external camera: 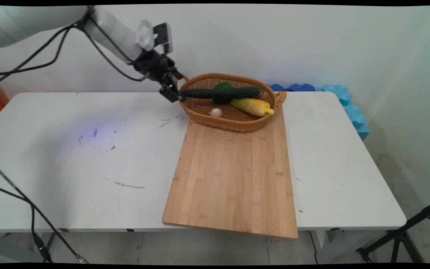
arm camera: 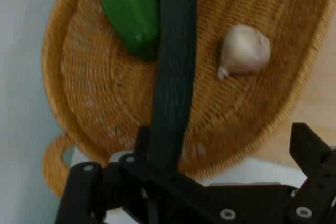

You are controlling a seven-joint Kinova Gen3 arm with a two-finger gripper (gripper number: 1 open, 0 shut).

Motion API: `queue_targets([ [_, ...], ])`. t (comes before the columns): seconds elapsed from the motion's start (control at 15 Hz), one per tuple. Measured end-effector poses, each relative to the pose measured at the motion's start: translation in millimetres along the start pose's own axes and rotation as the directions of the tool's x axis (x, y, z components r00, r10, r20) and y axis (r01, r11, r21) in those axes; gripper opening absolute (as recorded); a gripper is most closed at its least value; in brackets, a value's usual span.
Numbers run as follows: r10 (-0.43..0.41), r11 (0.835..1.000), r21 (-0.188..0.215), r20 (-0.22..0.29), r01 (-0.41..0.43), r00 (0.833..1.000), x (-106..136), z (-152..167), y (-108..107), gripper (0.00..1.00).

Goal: Pick up the cucumber from the vegetable basket

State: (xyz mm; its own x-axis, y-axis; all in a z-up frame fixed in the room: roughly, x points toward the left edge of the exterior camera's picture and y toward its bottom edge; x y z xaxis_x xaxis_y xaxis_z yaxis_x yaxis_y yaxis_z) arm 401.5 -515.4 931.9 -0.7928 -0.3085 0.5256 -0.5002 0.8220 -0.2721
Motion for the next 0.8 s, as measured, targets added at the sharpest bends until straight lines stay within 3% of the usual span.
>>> queue_targets([
  [0.8, 0.075, 0.997, 0.034, -0.025, -0.074, 0.997, 54.7, 78.3, -7.4, 1.00],
])
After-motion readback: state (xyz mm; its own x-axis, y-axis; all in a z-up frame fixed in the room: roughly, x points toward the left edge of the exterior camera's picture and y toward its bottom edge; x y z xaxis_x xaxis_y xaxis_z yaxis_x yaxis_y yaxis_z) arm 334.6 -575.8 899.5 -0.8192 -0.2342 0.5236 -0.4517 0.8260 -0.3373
